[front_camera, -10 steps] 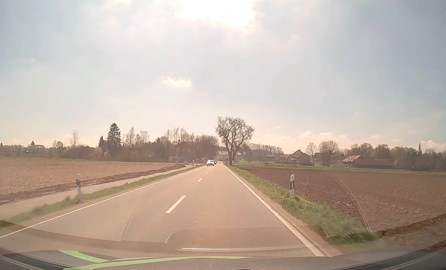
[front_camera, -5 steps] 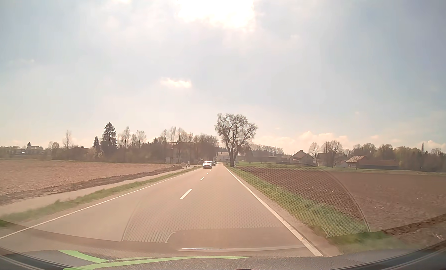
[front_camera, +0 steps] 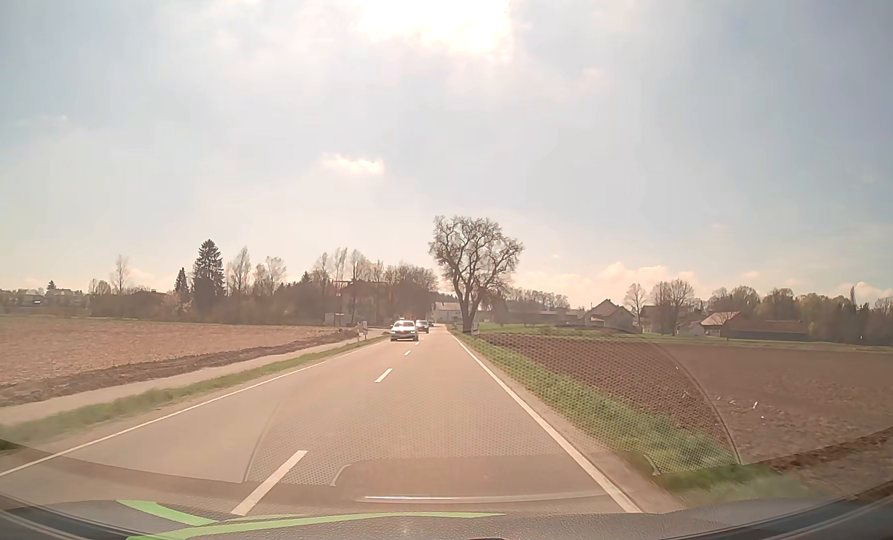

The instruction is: Follow the waypoints while adhering to traffic rules and regulations

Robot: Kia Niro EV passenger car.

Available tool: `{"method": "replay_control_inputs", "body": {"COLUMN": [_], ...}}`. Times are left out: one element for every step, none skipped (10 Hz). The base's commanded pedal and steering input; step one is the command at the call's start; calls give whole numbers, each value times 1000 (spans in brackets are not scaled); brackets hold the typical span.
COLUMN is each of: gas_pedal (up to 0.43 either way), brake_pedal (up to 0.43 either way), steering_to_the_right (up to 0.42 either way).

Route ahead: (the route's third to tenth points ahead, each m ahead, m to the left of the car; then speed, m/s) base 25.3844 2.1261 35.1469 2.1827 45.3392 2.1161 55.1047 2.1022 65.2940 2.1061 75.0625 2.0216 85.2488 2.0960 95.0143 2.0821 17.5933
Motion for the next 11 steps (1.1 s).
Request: {"method": "replay_control_inputs", "body": {"gas_pedal": [0,0,0,0,0,0,0,0,0,0,0], "brake_pedal": [0,0,0,0,0,6,12,18,24,24,24], "steering_to_the_right": [0,0,0,0,0,0,1,0,0,0,0]}}
